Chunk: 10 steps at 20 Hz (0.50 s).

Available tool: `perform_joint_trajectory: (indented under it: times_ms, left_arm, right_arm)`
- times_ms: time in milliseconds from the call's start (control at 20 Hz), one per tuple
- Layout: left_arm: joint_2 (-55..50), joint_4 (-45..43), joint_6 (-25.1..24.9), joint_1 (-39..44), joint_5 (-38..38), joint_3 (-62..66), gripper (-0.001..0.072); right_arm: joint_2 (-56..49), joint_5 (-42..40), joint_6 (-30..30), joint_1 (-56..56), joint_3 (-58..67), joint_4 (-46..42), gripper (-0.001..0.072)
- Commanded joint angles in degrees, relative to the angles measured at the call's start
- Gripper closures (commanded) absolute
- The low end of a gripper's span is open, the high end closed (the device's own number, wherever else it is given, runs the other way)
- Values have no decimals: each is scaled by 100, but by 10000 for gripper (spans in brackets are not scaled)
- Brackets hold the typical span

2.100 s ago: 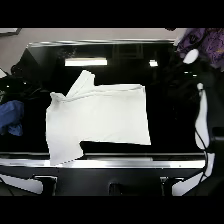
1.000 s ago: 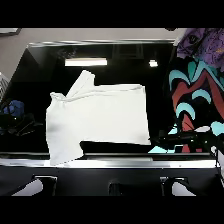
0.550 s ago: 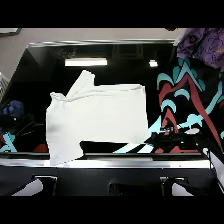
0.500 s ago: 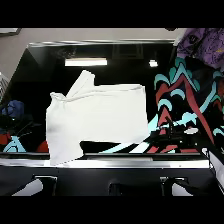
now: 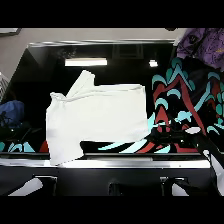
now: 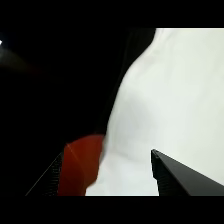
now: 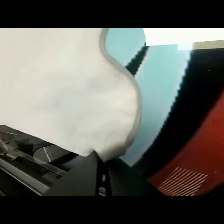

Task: Fold the clothes and pants, and hang the long-sleeved shirts on hangers.

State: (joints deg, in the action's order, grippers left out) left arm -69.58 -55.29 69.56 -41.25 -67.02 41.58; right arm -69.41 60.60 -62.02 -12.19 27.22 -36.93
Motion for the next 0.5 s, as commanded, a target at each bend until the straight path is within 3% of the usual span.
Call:
perform_joint_trajectory:
  times_ms: [0, 450]
  left_arm:
    - [-136, 393, -529, -85, 149, -400, 87]
    - [-726, 544, -612, 527, 592, -450, 107]
  right_arm:
    - [103, 129, 33, 7, 7, 48, 683]
    - [170, 109, -7, 7, 9, 55, 683]
